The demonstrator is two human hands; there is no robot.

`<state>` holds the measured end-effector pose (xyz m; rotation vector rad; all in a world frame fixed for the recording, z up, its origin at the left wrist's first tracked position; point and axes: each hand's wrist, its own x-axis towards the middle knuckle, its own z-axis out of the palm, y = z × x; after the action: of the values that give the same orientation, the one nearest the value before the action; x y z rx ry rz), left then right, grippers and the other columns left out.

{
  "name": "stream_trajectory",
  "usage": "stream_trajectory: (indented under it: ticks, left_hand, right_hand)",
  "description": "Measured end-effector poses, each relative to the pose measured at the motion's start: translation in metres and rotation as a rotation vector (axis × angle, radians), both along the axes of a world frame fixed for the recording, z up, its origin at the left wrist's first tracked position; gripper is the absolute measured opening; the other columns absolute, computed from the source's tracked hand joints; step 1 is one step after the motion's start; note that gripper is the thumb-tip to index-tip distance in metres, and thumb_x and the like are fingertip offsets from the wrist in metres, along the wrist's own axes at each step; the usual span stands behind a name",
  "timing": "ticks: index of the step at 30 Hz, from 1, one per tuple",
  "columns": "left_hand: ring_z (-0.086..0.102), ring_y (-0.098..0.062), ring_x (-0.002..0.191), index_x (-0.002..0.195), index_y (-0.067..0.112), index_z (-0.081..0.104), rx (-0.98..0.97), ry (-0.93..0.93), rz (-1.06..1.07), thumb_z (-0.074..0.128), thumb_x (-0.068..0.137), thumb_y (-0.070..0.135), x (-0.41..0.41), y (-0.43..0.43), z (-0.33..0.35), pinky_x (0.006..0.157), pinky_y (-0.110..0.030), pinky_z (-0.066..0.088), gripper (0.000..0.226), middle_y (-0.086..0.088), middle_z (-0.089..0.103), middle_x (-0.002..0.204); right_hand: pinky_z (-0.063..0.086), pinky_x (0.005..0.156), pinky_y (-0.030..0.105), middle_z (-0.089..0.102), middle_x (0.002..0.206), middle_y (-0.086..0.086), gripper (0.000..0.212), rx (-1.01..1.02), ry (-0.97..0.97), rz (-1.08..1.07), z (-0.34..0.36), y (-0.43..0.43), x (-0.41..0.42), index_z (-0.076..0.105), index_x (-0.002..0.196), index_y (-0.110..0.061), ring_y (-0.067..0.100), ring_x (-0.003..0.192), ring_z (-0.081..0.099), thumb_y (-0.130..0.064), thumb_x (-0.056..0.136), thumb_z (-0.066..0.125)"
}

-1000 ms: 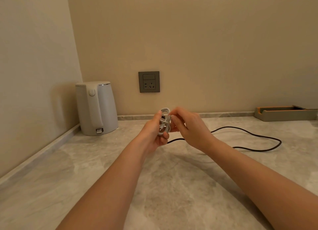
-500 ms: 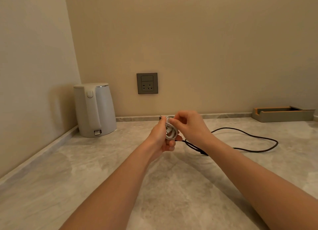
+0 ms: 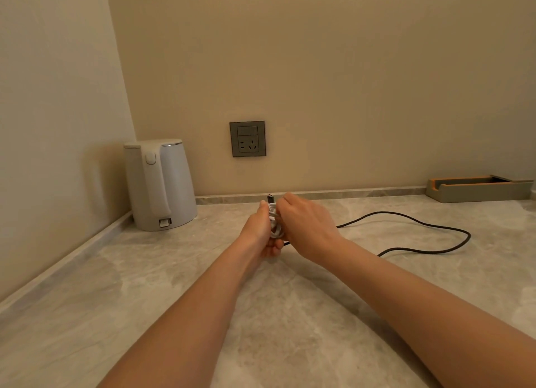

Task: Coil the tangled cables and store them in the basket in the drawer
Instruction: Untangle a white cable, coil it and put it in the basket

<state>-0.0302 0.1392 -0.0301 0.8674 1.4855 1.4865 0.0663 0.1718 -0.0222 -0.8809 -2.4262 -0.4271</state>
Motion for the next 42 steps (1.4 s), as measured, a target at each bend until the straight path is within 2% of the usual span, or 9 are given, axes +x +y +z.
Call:
stream_trajectory:
  ticks: [5,9,13,16,19,23,27,35,42]
  left_hand:
    - [0.041,-0.012,0.032,0.071,0.009,0.051,0.011,0.097,0.012,0.018,0.103,0.044,-0.002,-0.001,0.002,0.036,-0.015,0.031,0.058,-0.007,0.052,0.051]
    - [0.045,-0.013,0.038,0.071,0.011,0.058,0.129,0.043,-0.029,0.021,0.103,0.047,0.004,-0.002,0.010,0.035,-0.015,0.032,0.060,-0.004,0.056,0.044]
    - [0.040,-0.012,0.029,0.076,0.008,0.060,0.230,-0.008,-0.089,0.022,0.103,0.045,0.008,-0.001,0.015,0.033,-0.015,0.030,0.060,-0.007,0.055,0.047]
    - [0.036,-0.011,0.028,0.073,0.009,0.057,0.271,-0.109,-0.053,0.026,0.102,0.039,0.009,-0.002,0.018,0.033,-0.016,0.028,0.052,-0.002,0.050,0.045]
    - [0.034,-0.011,0.029,0.066,0.011,0.052,0.296,-0.203,-0.040,0.027,0.100,0.035,0.011,-0.008,0.023,0.034,-0.017,0.027,0.049,-0.001,0.046,0.044]
    - [0.043,-0.012,0.033,0.067,0.009,0.057,0.232,-0.097,-0.092,0.022,0.098,0.031,0.014,-0.020,0.034,0.038,-0.018,0.030,0.052,-0.004,0.054,0.045]
    - [0.054,-0.012,0.043,0.073,0.011,0.062,0.131,0.244,-0.069,0.010,0.101,0.045,0.018,-0.029,0.048,0.048,-0.021,0.034,0.068,-0.006,0.065,0.056]
    - [0.063,-0.011,0.072,0.105,0.016,0.058,0.198,0.394,-0.080,0.032,0.101,0.041,0.035,-0.050,0.051,0.062,-0.026,0.049,0.036,0.002,0.064,0.089]
    - [0.067,-0.013,0.079,0.089,0.013,0.063,0.268,0.358,-0.262,0.053,0.095,0.025,0.062,-0.088,0.053,0.075,-0.029,0.053,0.016,-0.006,0.071,0.089]
  right_hand:
    - [0.033,0.065,0.032,0.053,0.109,0.006,0.016,-0.025,-0.017,0.107,0.000,0.006,0.003,0.051,0.105,-0.009,0.027,0.097,0.053,-0.011,0.090,0.055]
    - [0.038,0.063,0.027,0.052,0.072,-0.001,0.013,-0.332,0.441,0.317,0.005,0.015,0.012,0.057,0.080,-0.005,0.013,0.067,0.049,-0.009,0.092,0.054]
    - [0.039,0.053,0.015,0.053,0.056,-0.002,0.016,-0.557,0.675,0.396,0.011,0.007,0.015,0.058,0.077,-0.004,0.002,0.047,0.048,-0.007,0.092,0.056]
    - [0.049,0.062,0.036,0.055,0.067,0.000,0.009,-0.567,0.878,0.375,0.009,0.004,0.005,0.057,0.082,-0.015,0.011,0.058,0.051,-0.015,0.088,0.063]
    - [0.055,0.070,0.033,0.055,0.085,0.002,0.033,-0.736,0.992,0.413,0.011,0.000,0.004,0.049,0.109,-0.021,0.014,0.070,0.059,-0.022,0.084,0.070]
    - [0.049,0.063,0.019,0.066,0.077,0.002,0.021,-0.870,0.890,0.463,0.021,-0.009,0.014,0.067,0.097,-0.006,0.006,0.067,0.060,-0.023,0.093,0.057]
    - [0.045,0.061,0.011,0.066,0.074,-0.007,0.020,-0.832,0.820,0.450,0.038,-0.015,0.027,0.069,0.091,-0.014,-0.006,0.062,0.057,-0.025,0.096,0.053]
    - [0.055,0.084,0.035,0.071,0.094,0.007,0.015,-0.946,0.881,0.381,0.043,-0.034,0.067,0.065,0.106,-0.016,0.020,0.088,0.067,-0.022,0.092,0.059]
    - [0.054,0.081,0.037,0.070,0.088,0.010,0.015,-1.035,0.881,0.391,0.043,-0.068,0.123,0.063,0.102,-0.012,0.016,0.078,0.064,-0.017,0.088,0.063]
